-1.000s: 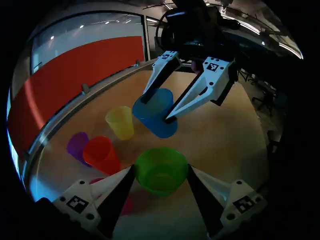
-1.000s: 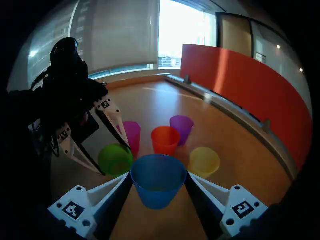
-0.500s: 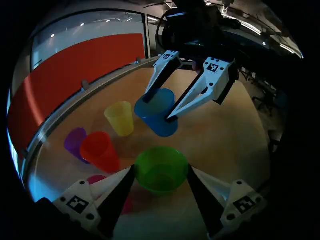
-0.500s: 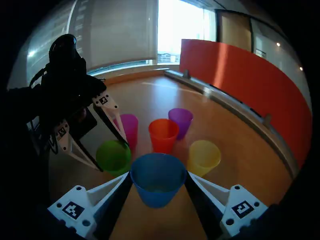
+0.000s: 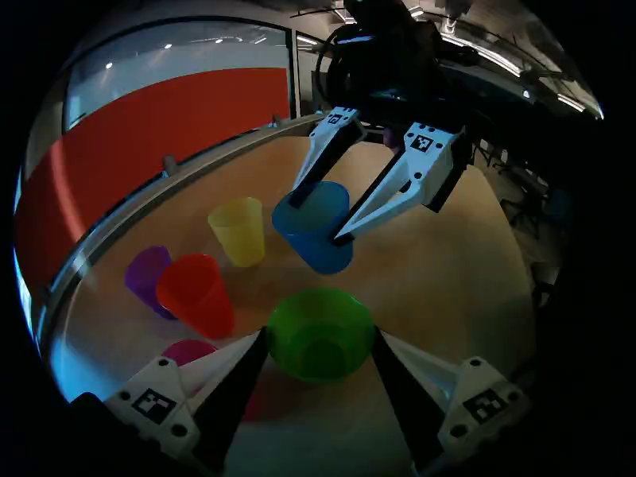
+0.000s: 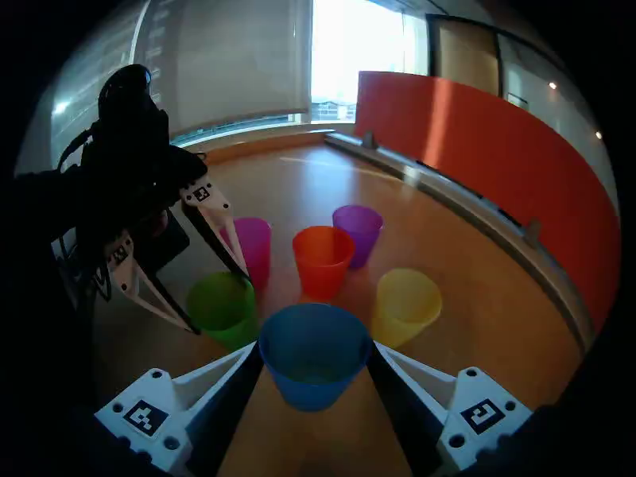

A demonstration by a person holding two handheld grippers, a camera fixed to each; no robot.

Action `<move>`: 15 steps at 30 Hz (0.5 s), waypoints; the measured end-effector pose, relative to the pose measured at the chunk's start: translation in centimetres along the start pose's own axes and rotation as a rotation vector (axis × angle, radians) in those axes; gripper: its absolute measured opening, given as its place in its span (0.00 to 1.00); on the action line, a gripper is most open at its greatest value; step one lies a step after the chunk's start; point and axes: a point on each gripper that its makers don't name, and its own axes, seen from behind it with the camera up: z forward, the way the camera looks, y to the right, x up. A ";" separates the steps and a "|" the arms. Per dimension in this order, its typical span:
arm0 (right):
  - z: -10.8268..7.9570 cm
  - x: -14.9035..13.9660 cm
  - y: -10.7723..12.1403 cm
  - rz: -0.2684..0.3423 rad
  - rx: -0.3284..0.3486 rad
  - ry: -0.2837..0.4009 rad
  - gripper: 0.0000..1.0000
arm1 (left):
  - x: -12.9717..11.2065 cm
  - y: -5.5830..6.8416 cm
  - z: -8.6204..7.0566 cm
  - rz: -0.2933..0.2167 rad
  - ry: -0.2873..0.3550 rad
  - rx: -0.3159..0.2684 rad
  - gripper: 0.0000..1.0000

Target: Pour water

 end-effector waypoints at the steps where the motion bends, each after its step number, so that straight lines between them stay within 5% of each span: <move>1: 0.0 -0.1 0.0 0.001 0.000 -0.002 0.93 | 0.0 0.0 0.0 0.000 0.001 0.000 0.90; 15: 0.7 -0.4 -0.4 -0.002 0.003 -0.010 0.93 | -0.2 -0.3 -0.1 0.014 -0.001 0.018 0.98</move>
